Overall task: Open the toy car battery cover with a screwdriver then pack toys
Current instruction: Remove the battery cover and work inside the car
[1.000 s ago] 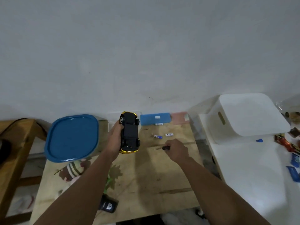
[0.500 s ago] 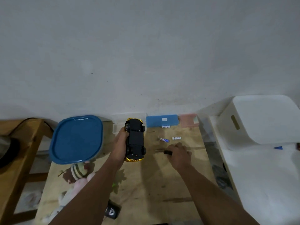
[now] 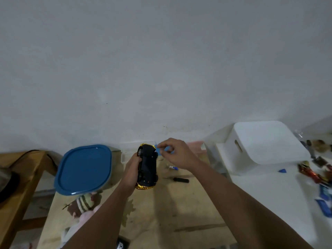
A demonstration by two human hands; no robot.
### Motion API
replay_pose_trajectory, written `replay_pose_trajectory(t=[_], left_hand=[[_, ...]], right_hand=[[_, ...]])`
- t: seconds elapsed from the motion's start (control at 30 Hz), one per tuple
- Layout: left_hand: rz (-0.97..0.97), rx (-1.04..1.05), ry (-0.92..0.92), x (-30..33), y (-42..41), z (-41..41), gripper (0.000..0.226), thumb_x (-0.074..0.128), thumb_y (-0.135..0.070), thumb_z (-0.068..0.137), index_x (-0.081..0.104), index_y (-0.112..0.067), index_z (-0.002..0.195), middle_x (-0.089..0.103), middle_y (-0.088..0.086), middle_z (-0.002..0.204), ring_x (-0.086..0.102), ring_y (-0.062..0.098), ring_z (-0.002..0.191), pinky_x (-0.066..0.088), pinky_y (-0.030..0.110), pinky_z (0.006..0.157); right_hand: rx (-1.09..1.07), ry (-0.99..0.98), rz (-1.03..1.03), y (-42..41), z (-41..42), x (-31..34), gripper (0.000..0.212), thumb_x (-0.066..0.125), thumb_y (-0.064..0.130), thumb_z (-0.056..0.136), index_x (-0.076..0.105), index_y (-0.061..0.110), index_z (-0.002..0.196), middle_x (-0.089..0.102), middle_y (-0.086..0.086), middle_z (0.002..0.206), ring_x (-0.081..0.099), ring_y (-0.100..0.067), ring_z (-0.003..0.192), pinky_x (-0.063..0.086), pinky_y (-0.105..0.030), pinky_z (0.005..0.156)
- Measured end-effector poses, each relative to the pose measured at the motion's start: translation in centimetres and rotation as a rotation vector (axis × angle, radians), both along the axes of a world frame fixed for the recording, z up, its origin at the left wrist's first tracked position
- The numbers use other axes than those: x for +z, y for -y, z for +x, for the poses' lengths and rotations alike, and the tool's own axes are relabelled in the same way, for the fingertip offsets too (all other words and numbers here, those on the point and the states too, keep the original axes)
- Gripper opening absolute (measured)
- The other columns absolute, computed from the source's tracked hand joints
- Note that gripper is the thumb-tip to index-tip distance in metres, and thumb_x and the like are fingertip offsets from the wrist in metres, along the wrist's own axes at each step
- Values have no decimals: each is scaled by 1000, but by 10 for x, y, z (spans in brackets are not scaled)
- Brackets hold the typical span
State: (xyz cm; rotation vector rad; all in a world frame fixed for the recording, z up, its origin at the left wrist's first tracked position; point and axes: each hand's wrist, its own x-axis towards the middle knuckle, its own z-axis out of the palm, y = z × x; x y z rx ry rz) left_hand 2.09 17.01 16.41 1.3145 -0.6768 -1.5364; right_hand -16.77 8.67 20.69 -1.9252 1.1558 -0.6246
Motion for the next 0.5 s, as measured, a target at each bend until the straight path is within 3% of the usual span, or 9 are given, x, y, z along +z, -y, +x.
replay_pose_trajectory(t=[0.1, 0.17, 0.33, 0.5], left_hand=[[-26, 24, 46, 4, -1, -3, 41, 45, -40, 105, 69, -13, 124, 73, 25, 108, 72, 38, 88, 60, 41, 67], [-56, 16, 101, 7, -1, -5, 39, 39, -36, 108, 70, -19, 123, 75, 22, 113, 74, 34, 93, 60, 40, 71], [-47, -4, 143, 16, 0, -4, 43, 44, -47, 94, 72, -25, 118, 74, 20, 108, 73, 30, 90, 59, 37, 68], [-47, -52, 107, 12, 4, -1, 50, 48, -53, 92, 70, -18, 120, 69, 27, 108, 70, 35, 89, 56, 49, 77]], right_hand=[[89, -109, 4, -4, 11, 0, 32, 75, 28, 88, 71, 26, 120, 61, 11, 104, 57, 0, 86, 52, -23, 83], [106, -153, 19, -8, 15, -3, 37, 76, 32, 88, 70, 27, 124, 58, 10, 106, 55, -3, 85, 53, -31, 85], [95, -140, 30, -12, 17, -2, 23, 76, 27, 88, 74, 27, 111, 60, 8, 107, 55, 2, 79, 48, -23, 79], [85, -97, 108, -6, 15, 5, 15, 75, 18, 87, 77, 24, 101, 71, 14, 98, 63, 1, 89, 51, -25, 86]])
